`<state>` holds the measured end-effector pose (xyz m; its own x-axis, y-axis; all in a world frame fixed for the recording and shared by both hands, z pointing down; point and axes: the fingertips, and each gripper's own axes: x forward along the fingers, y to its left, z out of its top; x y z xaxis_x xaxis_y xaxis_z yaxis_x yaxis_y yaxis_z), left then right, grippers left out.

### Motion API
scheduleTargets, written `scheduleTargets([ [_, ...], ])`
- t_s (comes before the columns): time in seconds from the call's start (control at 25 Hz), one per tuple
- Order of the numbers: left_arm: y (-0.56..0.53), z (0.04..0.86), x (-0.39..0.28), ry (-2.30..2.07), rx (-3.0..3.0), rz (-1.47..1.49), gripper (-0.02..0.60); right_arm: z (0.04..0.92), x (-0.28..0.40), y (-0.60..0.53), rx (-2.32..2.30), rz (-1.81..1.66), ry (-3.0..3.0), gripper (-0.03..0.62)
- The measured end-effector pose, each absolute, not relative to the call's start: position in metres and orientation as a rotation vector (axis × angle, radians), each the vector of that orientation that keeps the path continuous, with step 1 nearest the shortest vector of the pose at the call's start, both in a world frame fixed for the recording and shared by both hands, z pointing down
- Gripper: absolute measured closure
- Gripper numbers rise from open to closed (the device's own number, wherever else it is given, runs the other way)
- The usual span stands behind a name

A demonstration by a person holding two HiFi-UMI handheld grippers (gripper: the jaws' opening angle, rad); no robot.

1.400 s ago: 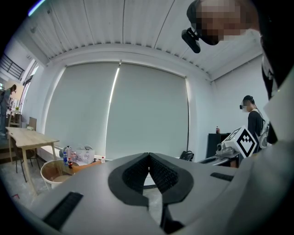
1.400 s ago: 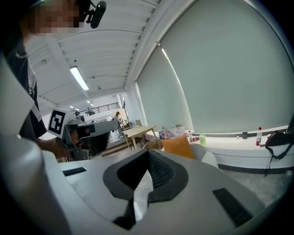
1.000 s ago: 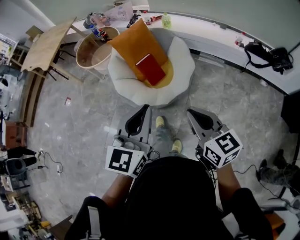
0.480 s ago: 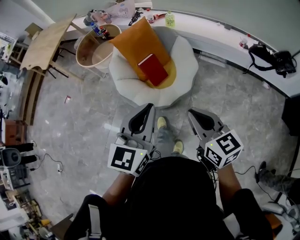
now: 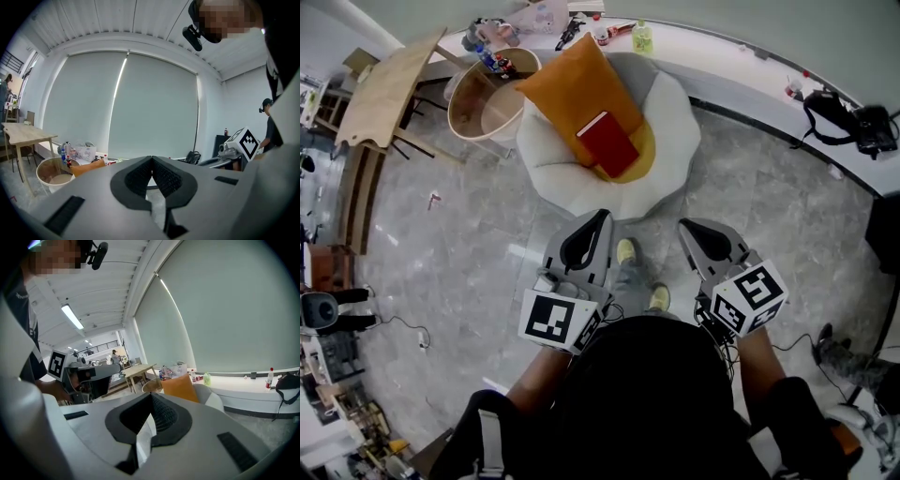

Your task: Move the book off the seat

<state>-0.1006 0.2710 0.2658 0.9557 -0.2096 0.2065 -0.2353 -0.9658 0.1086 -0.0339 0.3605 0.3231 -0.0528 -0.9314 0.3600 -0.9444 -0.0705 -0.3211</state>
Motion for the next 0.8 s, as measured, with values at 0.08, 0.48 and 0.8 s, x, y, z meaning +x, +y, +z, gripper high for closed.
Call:
scheduleTargets([
  [0.08, 0.261, 0.269, -0.093, -0.335, 2.971, 0.295, 0.578, 0.325, -0.027, 0.35, 2.137, 0.767, -2.127, 0.588],
  [0.48, 0.204, 0.271, -0.064, -0.324, 2.954, 0.27, 0.578, 0.321, 0.002, 0.297, 2.149, 0.759, -2.095, 0.588],
  [0.8, 0.165, 0.27, -0.057, -0.324, 2.945, 0.255, 0.578, 0.317, 0.01, 0.259, 2.147, 0.756, -2.071, 0.588],
])
